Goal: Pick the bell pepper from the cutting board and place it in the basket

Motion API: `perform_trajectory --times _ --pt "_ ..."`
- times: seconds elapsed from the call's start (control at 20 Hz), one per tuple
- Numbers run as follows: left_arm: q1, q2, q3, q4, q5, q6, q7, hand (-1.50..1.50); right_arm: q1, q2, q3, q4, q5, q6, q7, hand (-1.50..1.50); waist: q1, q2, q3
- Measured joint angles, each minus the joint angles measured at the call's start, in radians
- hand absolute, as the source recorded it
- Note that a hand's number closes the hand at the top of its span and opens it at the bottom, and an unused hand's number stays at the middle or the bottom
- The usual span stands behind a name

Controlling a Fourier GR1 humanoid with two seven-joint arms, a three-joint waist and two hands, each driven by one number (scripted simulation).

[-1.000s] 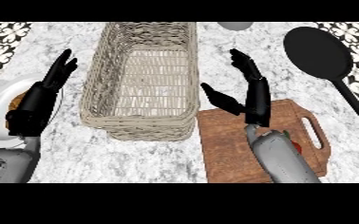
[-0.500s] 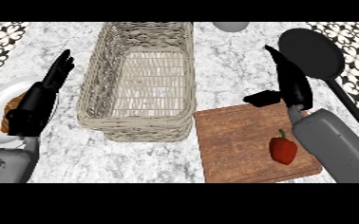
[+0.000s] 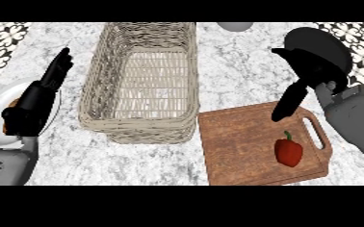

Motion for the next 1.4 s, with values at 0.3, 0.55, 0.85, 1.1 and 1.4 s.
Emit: perform_trajectory --times 0.3,0.55,0.85,1.1,1.4 --pt "0.000 -0.001 0.014 -0.010 0.001 -0.013 0.003 0.00 0.008 -0.095 -0.048 -0.126 -0.175 0.101 0.099 -1.50 0.002 0.006 0.004" --pt "-0.016 -0.018 0.015 0.000 -0.012 -0.022 0.000 0.00 0.054 -0.122 -0.050 -0.165 -0.207 0.118 0.112 -1.50 0.009 0.012 0.005" --pt "-0.014 -0.024 0.032 0.005 -0.019 -0.037 -0.010 0.00 0.134 -0.131 -0.015 -0.153 -0.182 0.146 0.083 -1.50 0.019 0.015 0.006" --pt "0.002 -0.041 0.029 -0.003 -0.036 -0.042 -0.021 0.00 0.179 -0.091 0.025 -0.118 -0.132 0.145 0.075 -1.50 0.022 0.016 0.006" --pt "-0.005 -0.063 0.040 -0.008 -0.060 -0.045 -0.014 0.00 0.261 -0.070 0.013 -0.108 -0.061 0.146 0.049 -1.50 0.019 0.016 0.007"
